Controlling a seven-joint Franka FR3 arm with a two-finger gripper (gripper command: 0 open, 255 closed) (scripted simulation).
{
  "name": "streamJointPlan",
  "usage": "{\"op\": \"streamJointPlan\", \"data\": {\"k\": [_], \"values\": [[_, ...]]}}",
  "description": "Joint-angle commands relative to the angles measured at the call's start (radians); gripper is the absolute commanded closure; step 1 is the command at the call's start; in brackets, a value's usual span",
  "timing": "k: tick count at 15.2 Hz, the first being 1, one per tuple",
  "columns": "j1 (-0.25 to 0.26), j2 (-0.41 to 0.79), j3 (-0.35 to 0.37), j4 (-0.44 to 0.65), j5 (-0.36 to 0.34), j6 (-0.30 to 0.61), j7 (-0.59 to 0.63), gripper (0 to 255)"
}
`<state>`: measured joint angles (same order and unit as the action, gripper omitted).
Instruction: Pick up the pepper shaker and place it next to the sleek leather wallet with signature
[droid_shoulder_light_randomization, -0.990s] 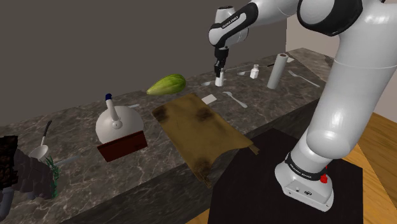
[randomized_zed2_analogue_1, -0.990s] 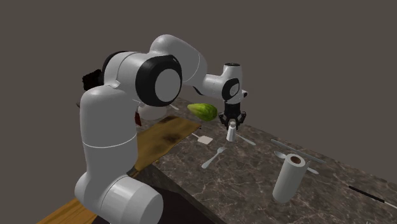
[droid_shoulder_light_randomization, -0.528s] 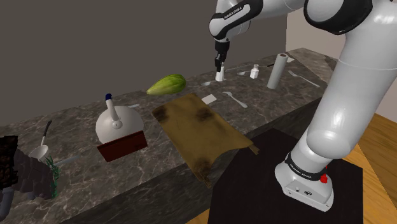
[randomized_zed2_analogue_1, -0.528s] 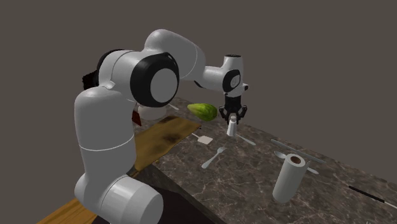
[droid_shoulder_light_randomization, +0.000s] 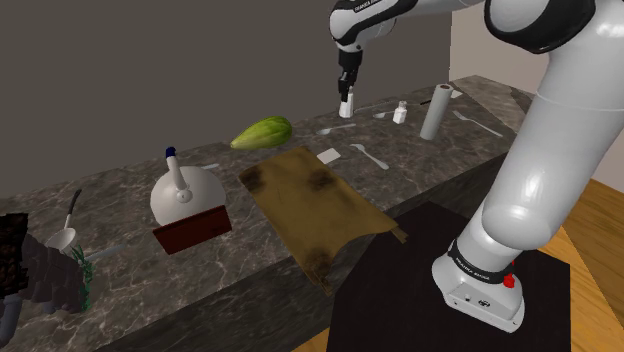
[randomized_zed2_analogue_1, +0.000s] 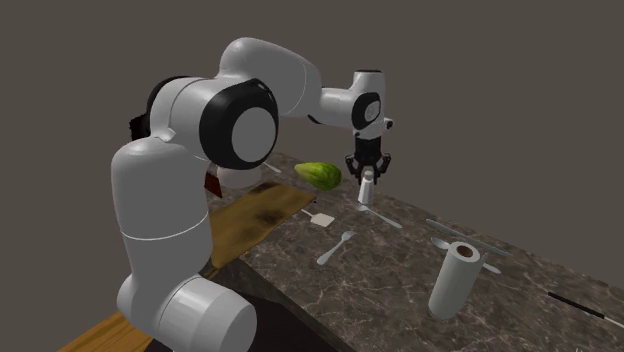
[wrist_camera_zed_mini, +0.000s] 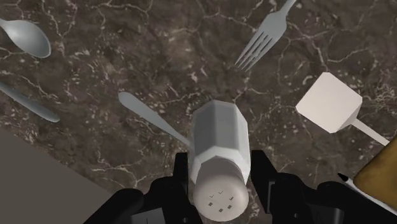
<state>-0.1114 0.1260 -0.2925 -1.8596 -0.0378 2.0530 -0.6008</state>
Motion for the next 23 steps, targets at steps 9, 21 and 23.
{"op": "streamJointPlan", "data": {"k": [9,21,23], "values": [[0.002,-0.027,0.000,0.104,-0.006,-0.130,-0.001,255],[0.104,-0.122,0.087,0.037,-0.048,-0.169,0.196,255],[0.128,-0.135,0.111,0.023,-0.053,-0.171,0.245,255]]}}
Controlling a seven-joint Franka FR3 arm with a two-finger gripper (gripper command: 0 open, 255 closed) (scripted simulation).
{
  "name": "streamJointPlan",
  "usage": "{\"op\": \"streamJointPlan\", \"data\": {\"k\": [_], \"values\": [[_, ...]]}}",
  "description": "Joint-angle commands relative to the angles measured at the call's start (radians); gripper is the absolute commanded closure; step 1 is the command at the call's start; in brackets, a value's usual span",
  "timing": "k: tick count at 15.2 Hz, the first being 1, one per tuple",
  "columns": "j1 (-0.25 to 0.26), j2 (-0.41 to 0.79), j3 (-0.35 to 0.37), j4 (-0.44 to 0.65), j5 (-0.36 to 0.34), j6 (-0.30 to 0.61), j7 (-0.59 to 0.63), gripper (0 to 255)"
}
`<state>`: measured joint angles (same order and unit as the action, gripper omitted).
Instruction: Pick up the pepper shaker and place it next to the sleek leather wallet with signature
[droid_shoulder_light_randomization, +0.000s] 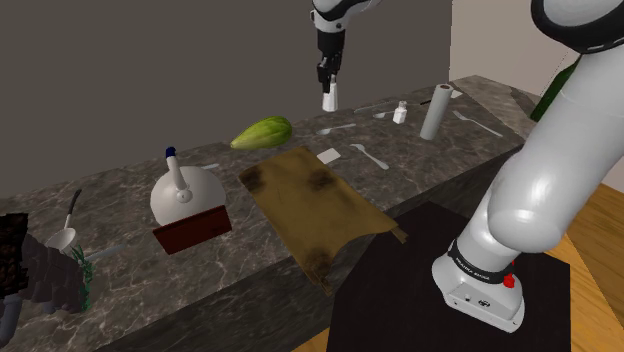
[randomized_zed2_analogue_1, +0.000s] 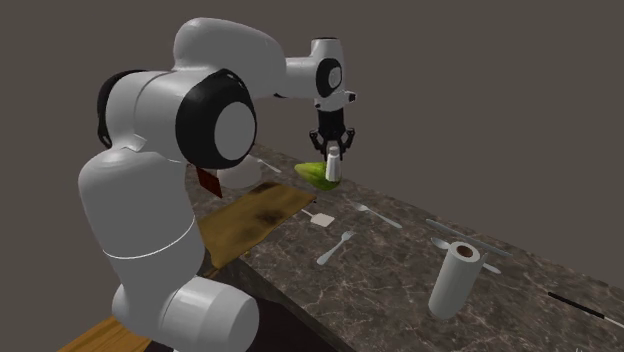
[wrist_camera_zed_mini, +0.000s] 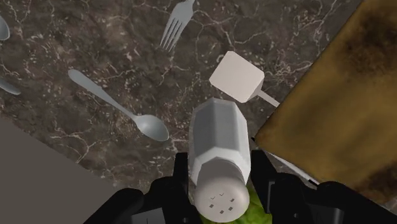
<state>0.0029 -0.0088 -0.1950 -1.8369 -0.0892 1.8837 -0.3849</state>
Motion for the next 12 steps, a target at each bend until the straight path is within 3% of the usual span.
{"op": "streamJointPlan", "data": {"k": [1,12], "values": [[0.025,-0.005,0.026,-0.005,-0.004,-0.004,0.053,255],[0.152,0.005,0.158,0.013,-0.011,-0.036,0.312,255]]}}
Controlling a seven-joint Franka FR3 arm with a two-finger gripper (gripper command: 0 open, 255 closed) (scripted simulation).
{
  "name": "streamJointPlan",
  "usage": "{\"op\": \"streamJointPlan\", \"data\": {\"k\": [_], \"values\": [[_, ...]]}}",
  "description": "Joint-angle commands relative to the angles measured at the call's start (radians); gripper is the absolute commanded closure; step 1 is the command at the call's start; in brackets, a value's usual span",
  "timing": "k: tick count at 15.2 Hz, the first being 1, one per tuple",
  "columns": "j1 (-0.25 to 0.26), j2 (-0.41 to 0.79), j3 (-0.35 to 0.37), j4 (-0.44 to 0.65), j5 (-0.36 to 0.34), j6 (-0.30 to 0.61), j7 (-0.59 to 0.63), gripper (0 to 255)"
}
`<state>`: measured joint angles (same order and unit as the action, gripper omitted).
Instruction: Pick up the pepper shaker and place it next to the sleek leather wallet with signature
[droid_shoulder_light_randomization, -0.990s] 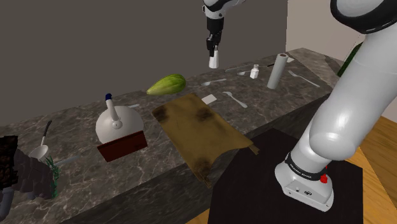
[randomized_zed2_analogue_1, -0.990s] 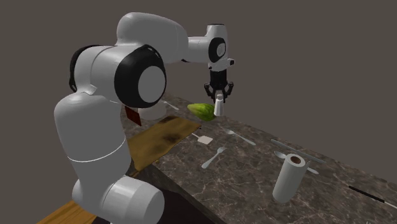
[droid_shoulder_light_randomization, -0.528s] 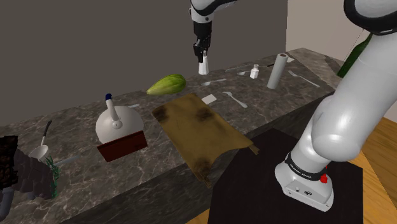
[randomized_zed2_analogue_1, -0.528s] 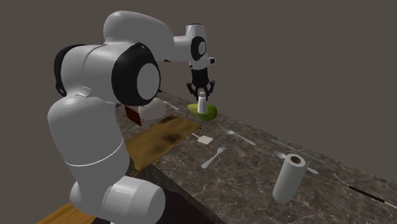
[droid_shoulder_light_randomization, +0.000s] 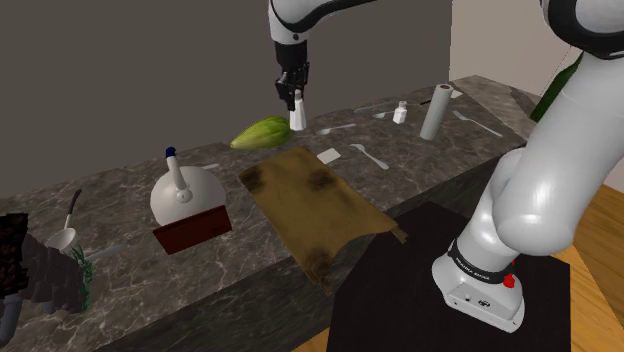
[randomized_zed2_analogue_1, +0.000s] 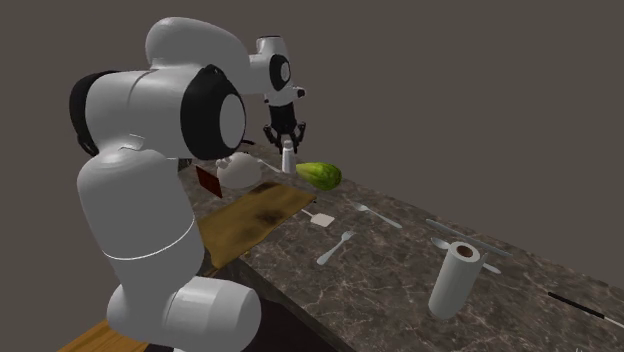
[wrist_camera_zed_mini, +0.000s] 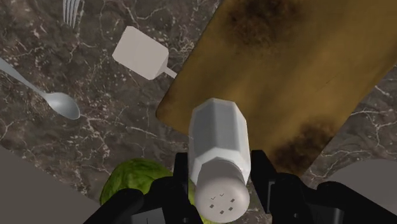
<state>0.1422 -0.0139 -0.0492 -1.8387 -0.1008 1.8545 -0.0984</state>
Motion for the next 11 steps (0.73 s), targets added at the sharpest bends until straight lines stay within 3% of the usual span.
{"op": "streamJointPlan", "data": {"k": [1,11], "values": [[0.024,0.017,0.024,0.024,0.000,-0.011,0.049,255],[0.142,0.137,0.130,0.181,-0.012,-0.071,0.270,255]]}}
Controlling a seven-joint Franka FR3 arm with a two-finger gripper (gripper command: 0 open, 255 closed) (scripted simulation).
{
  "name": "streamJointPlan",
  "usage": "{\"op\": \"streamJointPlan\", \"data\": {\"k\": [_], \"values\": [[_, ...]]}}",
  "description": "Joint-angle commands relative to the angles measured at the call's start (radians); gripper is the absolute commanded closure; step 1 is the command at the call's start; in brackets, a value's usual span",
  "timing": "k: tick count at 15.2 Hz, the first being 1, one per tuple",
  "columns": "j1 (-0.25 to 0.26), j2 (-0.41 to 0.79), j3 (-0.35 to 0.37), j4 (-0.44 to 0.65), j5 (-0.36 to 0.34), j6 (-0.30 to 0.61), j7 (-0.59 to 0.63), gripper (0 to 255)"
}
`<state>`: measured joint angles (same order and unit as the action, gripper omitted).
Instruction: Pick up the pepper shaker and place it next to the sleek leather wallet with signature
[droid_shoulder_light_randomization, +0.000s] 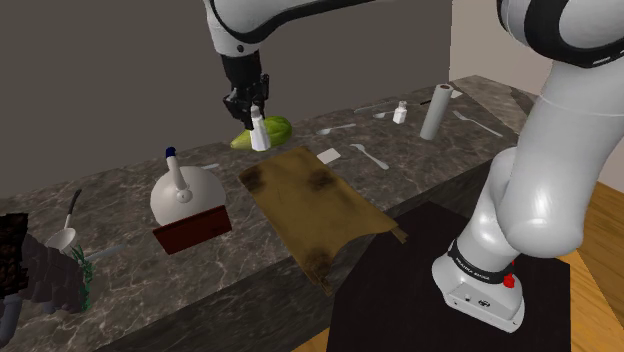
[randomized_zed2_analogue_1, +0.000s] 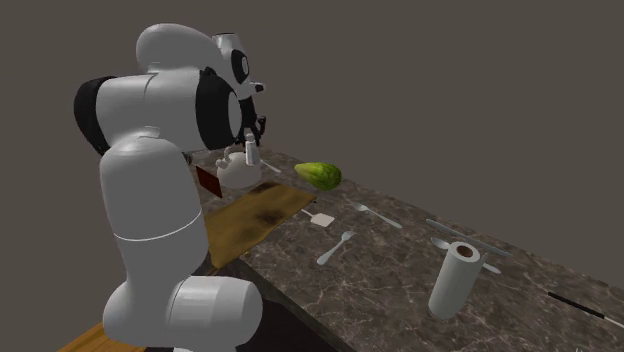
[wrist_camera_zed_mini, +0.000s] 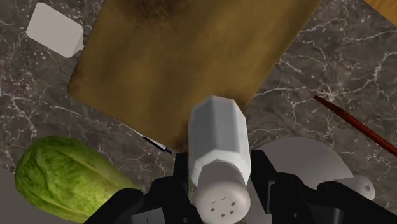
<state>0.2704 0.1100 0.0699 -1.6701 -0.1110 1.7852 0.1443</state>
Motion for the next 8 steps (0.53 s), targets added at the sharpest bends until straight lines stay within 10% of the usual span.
{"op": "streamJointPlan", "data": {"k": [1,8], "values": [[0.027,0.030,0.020,0.035,-0.005,-0.010,0.049,255],[0.122,0.182,0.075,0.246,-0.032,-0.086,0.190,255]]}}
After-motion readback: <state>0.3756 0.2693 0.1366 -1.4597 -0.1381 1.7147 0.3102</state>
